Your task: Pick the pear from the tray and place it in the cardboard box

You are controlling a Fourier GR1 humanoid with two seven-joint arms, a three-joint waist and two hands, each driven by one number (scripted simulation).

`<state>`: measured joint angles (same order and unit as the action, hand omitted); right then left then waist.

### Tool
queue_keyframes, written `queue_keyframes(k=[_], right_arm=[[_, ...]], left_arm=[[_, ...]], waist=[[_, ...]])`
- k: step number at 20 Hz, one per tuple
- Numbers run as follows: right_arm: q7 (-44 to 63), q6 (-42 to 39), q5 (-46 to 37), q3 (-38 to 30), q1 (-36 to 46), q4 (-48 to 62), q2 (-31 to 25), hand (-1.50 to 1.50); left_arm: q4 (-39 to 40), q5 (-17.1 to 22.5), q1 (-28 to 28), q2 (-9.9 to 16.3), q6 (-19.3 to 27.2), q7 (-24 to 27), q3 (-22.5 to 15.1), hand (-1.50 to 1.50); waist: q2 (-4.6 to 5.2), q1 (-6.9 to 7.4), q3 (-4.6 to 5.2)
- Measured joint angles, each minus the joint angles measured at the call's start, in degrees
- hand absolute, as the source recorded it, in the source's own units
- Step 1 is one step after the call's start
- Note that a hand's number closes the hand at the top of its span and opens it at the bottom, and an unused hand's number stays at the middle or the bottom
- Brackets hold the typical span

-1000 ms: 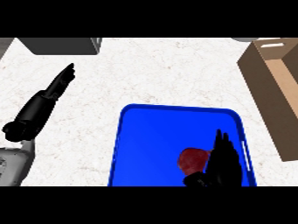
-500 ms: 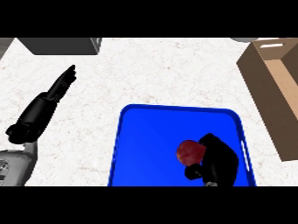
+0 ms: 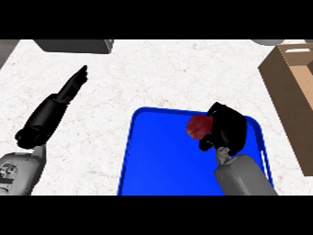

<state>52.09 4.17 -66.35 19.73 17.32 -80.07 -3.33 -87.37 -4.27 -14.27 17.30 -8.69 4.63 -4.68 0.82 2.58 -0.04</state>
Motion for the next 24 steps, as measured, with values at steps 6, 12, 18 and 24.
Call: queue_keyframes(k=[6, 12, 18, 24], right_arm=[[-13.6, -3.3, 4.7, -6.6, 18.3, 13.0, -6.7, 1.50], [-19.3, -1.1, 3.1, -10.4, 34.0, 26.7, -9.2, 1.50], [-11.5, 6.7, 0.5, -16.2, 41.3, 30.7, -10.6, 1.50], [-6.9, 12.9, -0.9, -21.8, 42.9, 33.5, -15.5, 1.50]], left_arm=[[0.7, -0.2, -1.5, -0.6, -0.4, -0.1, -0.5, 0.00], [0.9, 0.0, -1.6, -0.6, -0.8, -0.6, 0.2, 0.00], [1.7, 0.2, -1.9, 0.0, -1.1, -0.5, 1.5, 0.00], [0.3, 0.3, 0.3, 0.2, -1.3, -0.4, 2.3, 0.00]], waist=[[0.48, 1.28, -0.04], [0.09, 0.56, 0.01], [-0.28, -0.63, 0.04], [-0.56, -1.37, 0.05]])
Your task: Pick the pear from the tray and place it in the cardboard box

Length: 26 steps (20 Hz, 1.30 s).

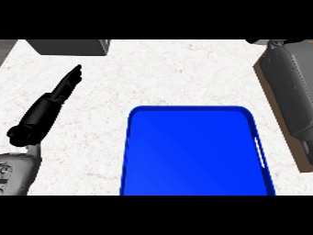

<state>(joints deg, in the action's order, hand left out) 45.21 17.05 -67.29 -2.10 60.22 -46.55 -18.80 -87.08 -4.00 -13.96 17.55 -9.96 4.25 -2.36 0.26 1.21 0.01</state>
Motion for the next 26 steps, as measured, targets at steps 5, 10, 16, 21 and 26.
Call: queue_keyframes(k=[5, 10, 16, 21, 26], right_arm=[[-1.0, 2.0, 1.3, -4.4, -0.5, 2.0, -5.3, 1.50], [-5.1, -1.3, 2.8, -6.8, -1.4, 6.7, -10.8, 1.50], [-10.0, -12.5, 8.7, -11.2, -3.3, 12.5, -15.6, 1.50], [-15.1, -19.5, 12.3, -13.6, -5.5, 16.3, -18.9, 1.50], [-18.8, -25.0, 15.0, -15.4, -8.6, 19.9, -20.6, -1.50]], left_arm=[[-0.8, -0.3, 1.0, -0.2, -0.3, -0.1, 0.2, 0.00], [-0.2, -0.9, 1.3, -0.7, -0.3, 0.4, 0.5, 0.00], [-1.1, -1.0, 0.4, -1.1, -0.2, -1.2, 0.7, 0.00], [0.1, -1.8, 0.7, -1.6, -0.2, 0.1, 0.6, 0.00], [-0.3, -1.8, 0.8, -1.5, -0.6, 0.2, 1.1, 0.00]], waist=[[-0.09, -0.50, -0.02], [-0.07, -0.67, -0.01], [-0.13, -0.91, -0.03], [-0.06, -0.88, -0.05], [-0.08, -0.77, -0.04]])
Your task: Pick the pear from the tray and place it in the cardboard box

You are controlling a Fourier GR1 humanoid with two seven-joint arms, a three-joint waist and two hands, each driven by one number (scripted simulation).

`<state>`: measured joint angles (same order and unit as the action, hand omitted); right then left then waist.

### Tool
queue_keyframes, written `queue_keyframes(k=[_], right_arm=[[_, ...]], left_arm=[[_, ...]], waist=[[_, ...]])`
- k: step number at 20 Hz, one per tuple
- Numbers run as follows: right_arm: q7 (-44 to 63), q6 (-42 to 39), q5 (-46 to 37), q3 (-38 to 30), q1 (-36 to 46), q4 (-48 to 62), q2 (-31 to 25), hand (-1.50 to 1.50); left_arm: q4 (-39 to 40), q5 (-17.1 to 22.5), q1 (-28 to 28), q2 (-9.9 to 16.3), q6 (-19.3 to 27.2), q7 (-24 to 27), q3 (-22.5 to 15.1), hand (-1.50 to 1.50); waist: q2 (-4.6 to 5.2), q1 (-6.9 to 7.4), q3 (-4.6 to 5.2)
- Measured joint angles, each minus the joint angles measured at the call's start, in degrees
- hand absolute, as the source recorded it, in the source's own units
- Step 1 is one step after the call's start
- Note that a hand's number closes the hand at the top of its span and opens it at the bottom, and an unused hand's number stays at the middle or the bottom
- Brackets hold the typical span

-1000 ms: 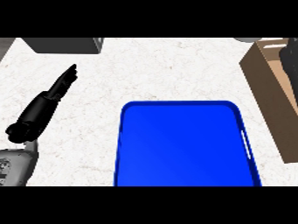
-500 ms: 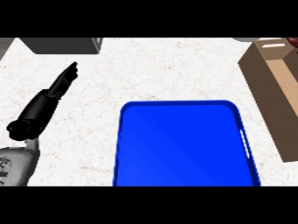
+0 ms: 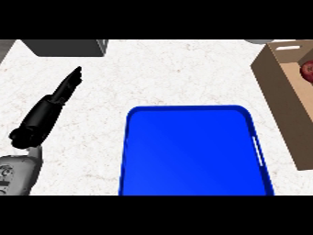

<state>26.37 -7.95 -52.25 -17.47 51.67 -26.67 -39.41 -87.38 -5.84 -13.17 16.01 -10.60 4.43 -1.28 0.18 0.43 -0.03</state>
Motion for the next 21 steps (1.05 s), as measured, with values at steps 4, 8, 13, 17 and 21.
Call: queue_keyframes(k=[4, 8, 13, 17, 21], right_arm=[[-5.6, -3.5, 2.7, -0.9, -1.4, -0.7, -0.3, -1.50], [-11.9, -0.2, 6.1, -3.5, -2.0, -3.7, 0.2, -1.50], [-17.1, 9.6, 16.3, -14.6, 0.3, -7.8, 1.6, -1.50], [-20.2, 15.7, 24.3, -23.6, -0.7, -9.2, 2.3, -1.50], [-24.3, 18.0, 30.3, -29.8, -4.8, -10.3, 2.1, -1.50]], left_arm=[[-1.1, 0.1, 0.4, 0.1, -0.6, -0.7, 0.4, 0.00], [-1.3, 0.1, 1.1, -0.1, -0.6, -0.4, 0.7, 0.00], [-0.9, 0.2, 1.3, 0.2, -0.7, -0.1, 1.2, 0.00], [-1.7, -0.1, 1.3, -0.4, -0.3, -0.8, 0.7, 0.00], [-2.5, -0.4, 1.8, -0.7, -0.3, -1.1, 0.6, 0.00]], waist=[[-0.11, -0.09, 0.00], [-0.18, -0.23, -0.04], [-0.30, -0.79, -0.18], [-0.28, -0.97, -0.17], [-0.24, -0.85, -0.09]])
